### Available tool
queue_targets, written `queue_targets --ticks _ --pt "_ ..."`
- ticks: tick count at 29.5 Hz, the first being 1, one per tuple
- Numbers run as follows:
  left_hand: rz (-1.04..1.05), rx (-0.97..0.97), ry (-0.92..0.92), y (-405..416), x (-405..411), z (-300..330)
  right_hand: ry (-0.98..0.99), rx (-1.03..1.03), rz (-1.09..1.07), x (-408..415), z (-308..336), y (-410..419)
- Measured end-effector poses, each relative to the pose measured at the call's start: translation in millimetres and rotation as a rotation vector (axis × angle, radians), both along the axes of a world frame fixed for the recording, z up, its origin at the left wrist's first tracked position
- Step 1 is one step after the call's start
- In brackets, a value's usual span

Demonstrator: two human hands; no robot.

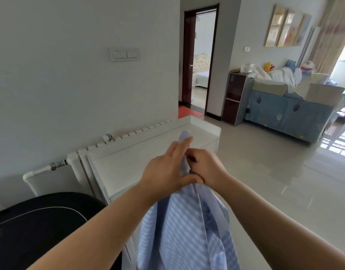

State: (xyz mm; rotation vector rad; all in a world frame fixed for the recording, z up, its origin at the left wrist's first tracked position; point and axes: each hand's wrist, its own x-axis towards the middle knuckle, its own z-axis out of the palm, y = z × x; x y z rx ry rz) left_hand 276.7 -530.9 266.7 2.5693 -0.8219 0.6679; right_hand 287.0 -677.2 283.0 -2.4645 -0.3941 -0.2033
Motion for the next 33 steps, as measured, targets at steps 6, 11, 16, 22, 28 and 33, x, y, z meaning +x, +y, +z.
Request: queue_targets --ticks 6,11,16,22,28,33 --pt "-0.071 0.081 0.351 1.7 19.1 7.1 0.02 0.065 0.082 -5.4 -4.7 -5.2" --pt "-0.033 0.186 0.331 1.9 22.8 10.2 0.018 0.13 0.069 -5.4 -7.1 -10.1" --pt "-0.027 0.165 0.201 4.3 29.4 12.6 -0.022 0.272 -0.033 -14.3 -20.0 -6.0" --pt "0.031 -0.017 0.184 11.2 33.4 26.6 0.038 0.456 -0.148 -20.1 -35.6 -11.9" --pt "0.045 -0.132 0.097 18.2 38.8 35.2 0.257 0.403 0.017 -14.7 -41.9 -19.3" --pt "0.065 -0.157 0.11 34.1 46.0 36.5 0.422 0.567 0.075 -21.7 -48.9 -33.3"
